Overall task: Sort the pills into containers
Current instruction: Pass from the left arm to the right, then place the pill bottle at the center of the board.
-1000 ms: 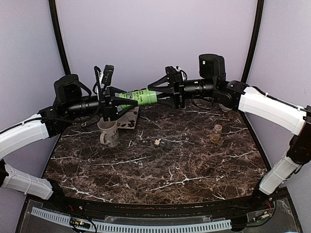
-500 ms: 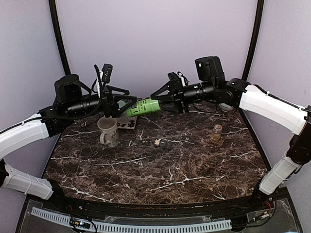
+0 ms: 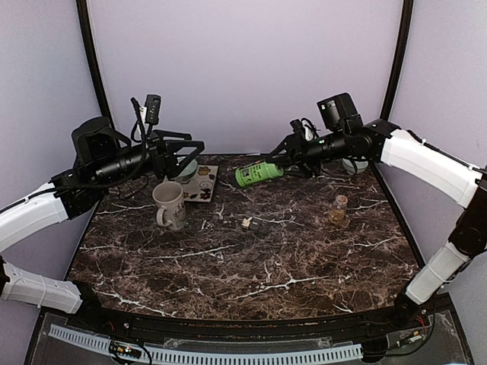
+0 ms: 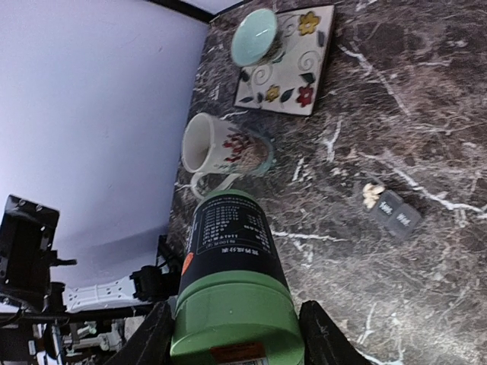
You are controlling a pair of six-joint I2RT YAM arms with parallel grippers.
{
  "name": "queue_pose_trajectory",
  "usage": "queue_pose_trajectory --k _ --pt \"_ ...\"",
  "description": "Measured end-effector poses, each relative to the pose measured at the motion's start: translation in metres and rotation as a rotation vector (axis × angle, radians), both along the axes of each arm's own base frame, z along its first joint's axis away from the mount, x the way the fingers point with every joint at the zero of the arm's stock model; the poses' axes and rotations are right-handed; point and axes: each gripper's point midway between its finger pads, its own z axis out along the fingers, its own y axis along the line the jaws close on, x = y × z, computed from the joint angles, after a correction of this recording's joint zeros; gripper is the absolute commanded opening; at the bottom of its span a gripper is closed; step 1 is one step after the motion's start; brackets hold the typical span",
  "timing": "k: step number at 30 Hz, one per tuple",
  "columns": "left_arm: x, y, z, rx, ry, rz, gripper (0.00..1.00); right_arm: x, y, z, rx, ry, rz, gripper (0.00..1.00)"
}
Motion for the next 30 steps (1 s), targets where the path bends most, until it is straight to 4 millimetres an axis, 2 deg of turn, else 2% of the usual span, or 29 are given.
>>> queue_pose_trajectory --k 8,17,20,26,30 --pt "-0.002 0.002 -0.009 0.003 0.025 0.003 0.78 0.034 -0.050 -0.035 -0.174 -0.029 -0.103 0.03" --pt "-0.006 0.005 -0.011 0.011 0.036 0.003 0.78 0.091 -0.097 -0.112 -0.464 0.038 -0.187 0.02" --pt "-0.007 0.007 -0.014 0.014 0.039 0.002 0.78 0.103 -0.111 -0.129 -0.541 0.056 -0.209 0.02" --pt "-0.009 0.007 -0.032 0.037 0.071 -0.003 0.78 0.133 -0.134 -0.141 -0.651 0.046 -0.259 0.02" --pt "-0.010 0.006 -0.034 0.041 0.076 -0.013 0.78 0.153 -0.153 -0.147 -0.737 0.040 -0.300 0.01"
